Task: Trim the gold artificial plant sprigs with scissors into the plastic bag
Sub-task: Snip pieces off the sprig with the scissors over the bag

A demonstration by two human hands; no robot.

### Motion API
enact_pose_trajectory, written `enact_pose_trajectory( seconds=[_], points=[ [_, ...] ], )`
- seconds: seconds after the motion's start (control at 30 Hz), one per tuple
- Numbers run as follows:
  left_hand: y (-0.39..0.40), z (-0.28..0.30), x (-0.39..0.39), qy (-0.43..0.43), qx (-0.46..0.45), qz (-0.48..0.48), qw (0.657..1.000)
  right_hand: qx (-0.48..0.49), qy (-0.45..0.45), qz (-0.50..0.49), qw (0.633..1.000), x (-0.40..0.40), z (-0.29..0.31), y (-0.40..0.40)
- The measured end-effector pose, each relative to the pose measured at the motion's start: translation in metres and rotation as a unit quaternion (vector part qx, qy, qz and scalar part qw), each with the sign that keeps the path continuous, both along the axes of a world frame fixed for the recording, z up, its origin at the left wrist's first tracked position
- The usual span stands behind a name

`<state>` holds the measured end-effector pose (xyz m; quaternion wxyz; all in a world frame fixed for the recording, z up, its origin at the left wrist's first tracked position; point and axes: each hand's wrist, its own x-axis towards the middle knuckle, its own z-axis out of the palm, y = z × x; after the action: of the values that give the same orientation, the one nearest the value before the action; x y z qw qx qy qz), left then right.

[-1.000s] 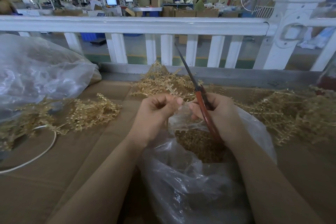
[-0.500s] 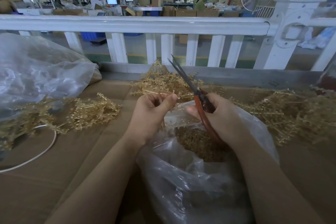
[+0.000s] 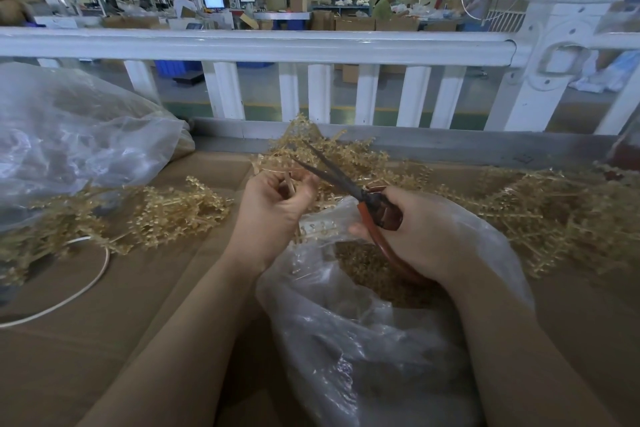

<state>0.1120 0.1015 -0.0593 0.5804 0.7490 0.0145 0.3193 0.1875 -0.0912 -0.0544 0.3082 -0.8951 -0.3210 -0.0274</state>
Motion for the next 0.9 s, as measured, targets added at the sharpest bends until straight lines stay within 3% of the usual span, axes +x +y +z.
enact_pose_trajectory(
  seconds=[0.9],
  points=[
    [0.007,0.0,0.0,0.003,0.025,-0.004,1.0,0.037,-0.024,0.006,0.999,0.011,-0.015,0.006]
  ],
)
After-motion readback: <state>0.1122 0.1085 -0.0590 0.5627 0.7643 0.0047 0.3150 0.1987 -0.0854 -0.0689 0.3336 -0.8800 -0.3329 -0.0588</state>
